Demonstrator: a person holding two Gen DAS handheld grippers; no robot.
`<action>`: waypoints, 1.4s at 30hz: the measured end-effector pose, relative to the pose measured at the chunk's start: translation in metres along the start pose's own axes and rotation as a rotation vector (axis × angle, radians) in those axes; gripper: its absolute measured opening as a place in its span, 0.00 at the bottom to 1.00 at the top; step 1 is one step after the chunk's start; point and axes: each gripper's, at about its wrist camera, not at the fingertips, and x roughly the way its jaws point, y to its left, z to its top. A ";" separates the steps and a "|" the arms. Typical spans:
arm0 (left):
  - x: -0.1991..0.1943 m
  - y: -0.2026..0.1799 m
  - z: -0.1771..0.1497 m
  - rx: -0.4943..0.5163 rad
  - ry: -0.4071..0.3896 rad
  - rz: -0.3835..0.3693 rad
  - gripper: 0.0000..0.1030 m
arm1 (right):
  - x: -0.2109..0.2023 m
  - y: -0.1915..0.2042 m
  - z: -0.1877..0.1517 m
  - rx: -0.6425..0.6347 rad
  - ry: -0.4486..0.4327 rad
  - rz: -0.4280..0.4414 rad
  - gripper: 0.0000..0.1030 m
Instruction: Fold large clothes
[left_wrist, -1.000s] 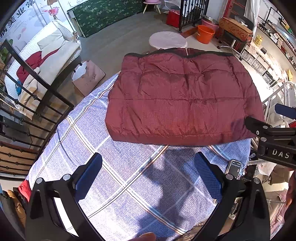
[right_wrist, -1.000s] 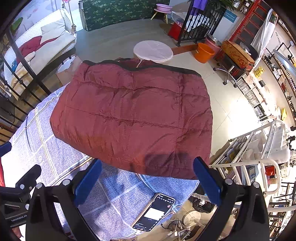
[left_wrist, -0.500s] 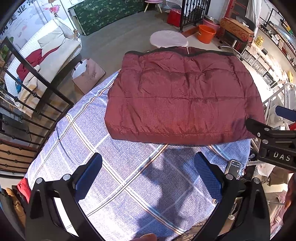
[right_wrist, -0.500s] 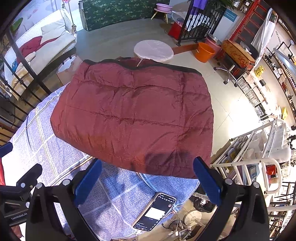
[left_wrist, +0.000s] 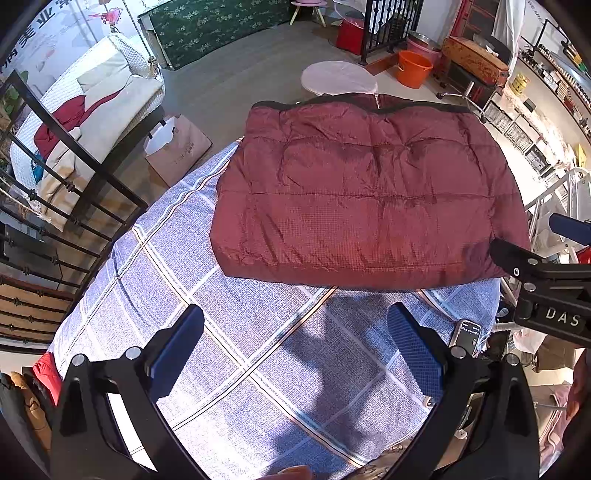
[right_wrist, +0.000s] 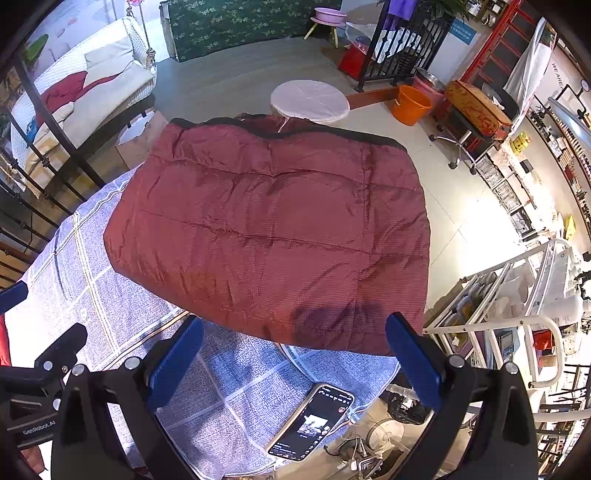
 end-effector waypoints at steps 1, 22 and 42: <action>0.000 0.000 0.000 0.000 -0.001 0.000 0.95 | 0.000 0.000 0.000 0.000 0.001 0.000 0.95; -0.001 0.001 0.003 -0.010 -0.006 0.000 0.95 | -0.001 0.007 -0.001 -0.002 0.001 0.008 0.95; 0.001 0.004 0.006 -0.015 -0.006 0.001 0.95 | -0.001 0.011 0.005 -0.011 -0.003 0.013 0.95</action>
